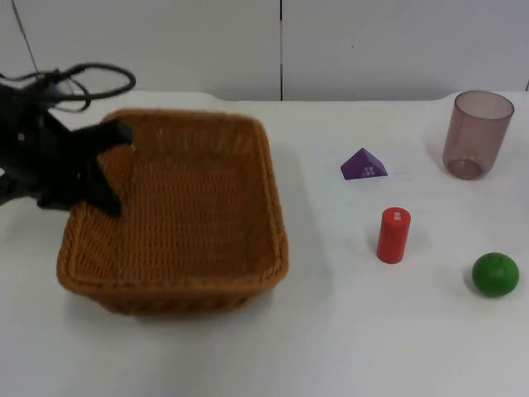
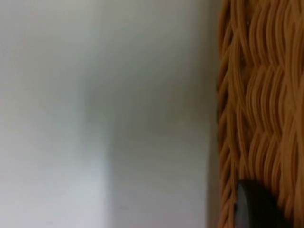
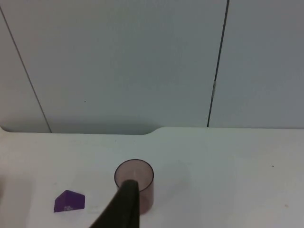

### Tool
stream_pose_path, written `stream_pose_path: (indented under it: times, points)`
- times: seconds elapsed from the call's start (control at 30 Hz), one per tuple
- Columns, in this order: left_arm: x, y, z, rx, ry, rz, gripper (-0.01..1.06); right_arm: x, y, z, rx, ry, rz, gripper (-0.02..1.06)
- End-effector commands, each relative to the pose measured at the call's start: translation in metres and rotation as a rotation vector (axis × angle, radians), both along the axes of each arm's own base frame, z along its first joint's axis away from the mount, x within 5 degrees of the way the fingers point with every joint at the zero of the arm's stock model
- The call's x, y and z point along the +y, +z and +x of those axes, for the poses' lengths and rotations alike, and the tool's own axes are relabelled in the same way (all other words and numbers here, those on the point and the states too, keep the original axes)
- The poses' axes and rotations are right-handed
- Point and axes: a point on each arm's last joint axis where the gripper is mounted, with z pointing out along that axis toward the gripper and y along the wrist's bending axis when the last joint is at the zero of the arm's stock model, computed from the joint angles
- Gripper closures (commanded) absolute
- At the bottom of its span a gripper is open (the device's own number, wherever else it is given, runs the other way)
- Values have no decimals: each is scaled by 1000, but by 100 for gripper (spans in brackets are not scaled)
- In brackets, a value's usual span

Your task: Pick up the basket with the left hand and place the triangular block into the basket with the right hand.

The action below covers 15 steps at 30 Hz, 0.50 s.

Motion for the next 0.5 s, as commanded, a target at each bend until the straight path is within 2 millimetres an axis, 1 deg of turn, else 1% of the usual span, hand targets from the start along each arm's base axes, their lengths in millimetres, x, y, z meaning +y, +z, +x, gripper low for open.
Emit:
stream_pose_path:
  times: [0.0,0.13,0.17,0.23,0.33,0.47]
  points:
    - [-7,24,0,-46,23,-74,105,-1,2,-1,-4,-4,-15,0]
    - [-11,63,-5,-124,50,-148,105,-1,2,-1,-4,-4,-15,0]
    - [-11,63,-5,-124,50,-148,105,-1,2,-1,-4,-4,-15,0]
    - [-12,82,-8,-172,65,-174,105,-1,2,-1,-4,0,-27,0]
    - [-14,105,-15,-220,65,-206,105,-1,2,-1,-3,11,-54,0]
    - [-14,112,-18,-225,70,-214,105,-1,-1,3,12,19,-73,0]
